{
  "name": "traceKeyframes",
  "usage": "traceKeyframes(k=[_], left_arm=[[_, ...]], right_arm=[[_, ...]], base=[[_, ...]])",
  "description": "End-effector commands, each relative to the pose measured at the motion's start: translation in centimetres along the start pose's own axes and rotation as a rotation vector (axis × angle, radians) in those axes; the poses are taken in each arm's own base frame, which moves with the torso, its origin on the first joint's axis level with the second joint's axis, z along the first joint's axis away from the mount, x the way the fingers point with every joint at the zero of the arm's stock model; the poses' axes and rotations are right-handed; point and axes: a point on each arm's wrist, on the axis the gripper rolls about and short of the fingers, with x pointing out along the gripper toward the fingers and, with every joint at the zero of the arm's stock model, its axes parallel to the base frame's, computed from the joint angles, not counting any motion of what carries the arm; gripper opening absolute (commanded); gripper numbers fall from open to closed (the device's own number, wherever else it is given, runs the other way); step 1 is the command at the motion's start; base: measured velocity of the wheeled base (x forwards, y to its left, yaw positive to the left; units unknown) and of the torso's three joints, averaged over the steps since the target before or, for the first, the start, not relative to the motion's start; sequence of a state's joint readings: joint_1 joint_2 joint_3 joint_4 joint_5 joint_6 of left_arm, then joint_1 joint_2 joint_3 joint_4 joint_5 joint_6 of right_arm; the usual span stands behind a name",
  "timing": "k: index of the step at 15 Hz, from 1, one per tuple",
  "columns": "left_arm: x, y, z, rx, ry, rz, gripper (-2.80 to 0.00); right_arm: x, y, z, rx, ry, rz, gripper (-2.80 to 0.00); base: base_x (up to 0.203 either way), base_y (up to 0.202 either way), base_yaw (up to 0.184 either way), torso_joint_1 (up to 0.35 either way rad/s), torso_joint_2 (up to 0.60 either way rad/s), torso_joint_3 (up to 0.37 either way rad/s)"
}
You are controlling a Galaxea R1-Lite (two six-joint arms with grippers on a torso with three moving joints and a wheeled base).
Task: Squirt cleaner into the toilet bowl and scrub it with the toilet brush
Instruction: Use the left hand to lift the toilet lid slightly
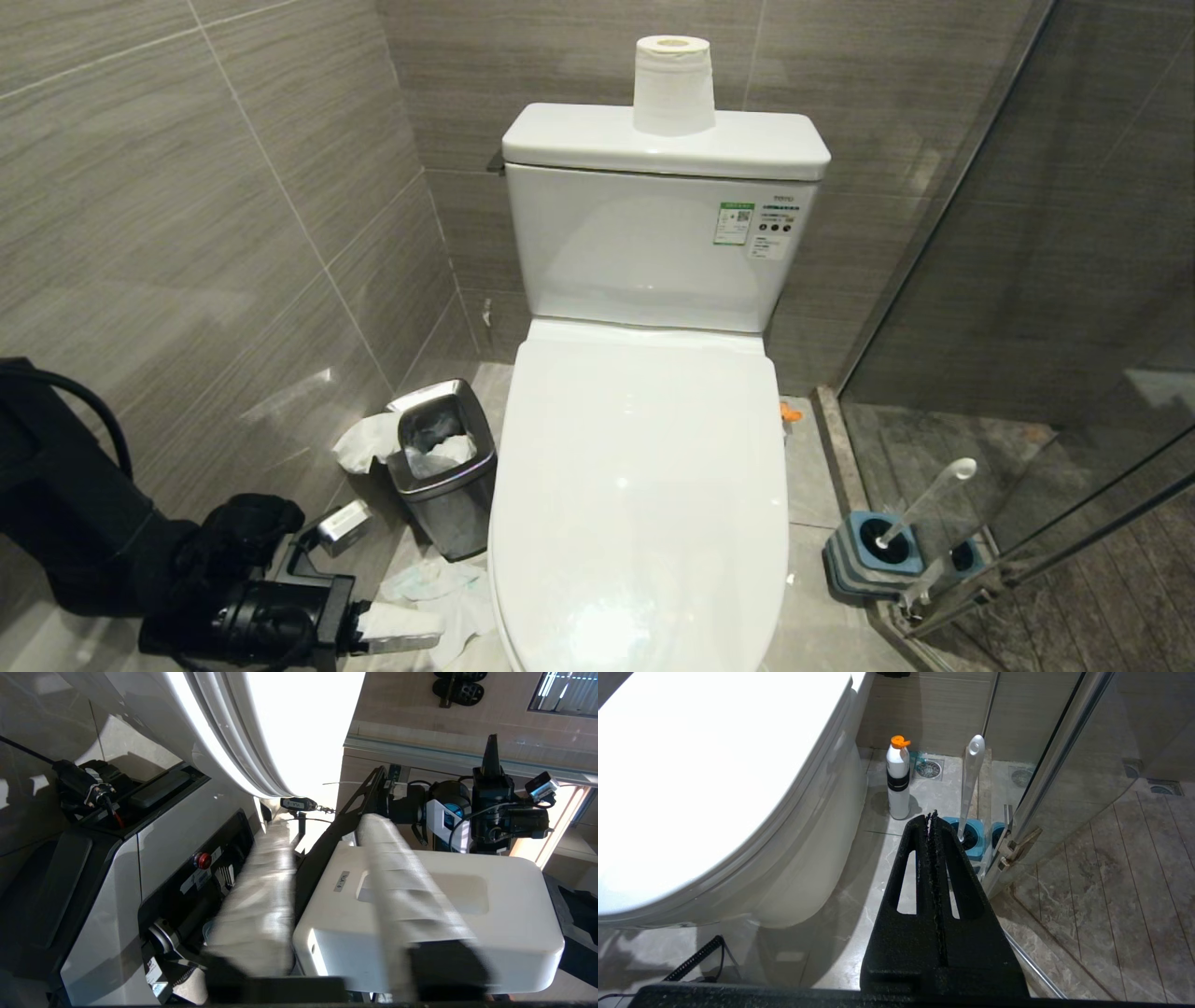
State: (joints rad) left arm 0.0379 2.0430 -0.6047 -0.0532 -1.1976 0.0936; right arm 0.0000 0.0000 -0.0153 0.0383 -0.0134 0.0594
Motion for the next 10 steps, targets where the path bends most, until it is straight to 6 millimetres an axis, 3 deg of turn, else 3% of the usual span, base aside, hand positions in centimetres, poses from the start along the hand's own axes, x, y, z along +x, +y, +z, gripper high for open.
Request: traceKeyframes(k=[1, 7, 10], left_arm=[[0.0, 0.1, 0.1, -0.002, -0.001, -0.006, 0.00], [0.6, -0.2, 0.5, -0.009, 0.012, -0.074, 0.00], [0.9, 0.0, 2.1, 0.045, 0.004, -0.073, 0.00]], right_arm=[[0.0, 0.0, 0.0, 0.000, 0.000, 0.000, -2.80], [0.0, 0.0, 0.0, 0.000, 0.000, 0.001, -2.80], [0.0, 0.0, 0.0, 0.000, 0.000, 0.000, -2.80]], base=[[0.000, 0.000, 0.000, 0.000, 0.00, 0.000], [0.000, 0.000, 0.000, 0.000, 0.00, 0.000], [0.000, 0.000, 0.000, 0.000, 0.00, 0.000]])
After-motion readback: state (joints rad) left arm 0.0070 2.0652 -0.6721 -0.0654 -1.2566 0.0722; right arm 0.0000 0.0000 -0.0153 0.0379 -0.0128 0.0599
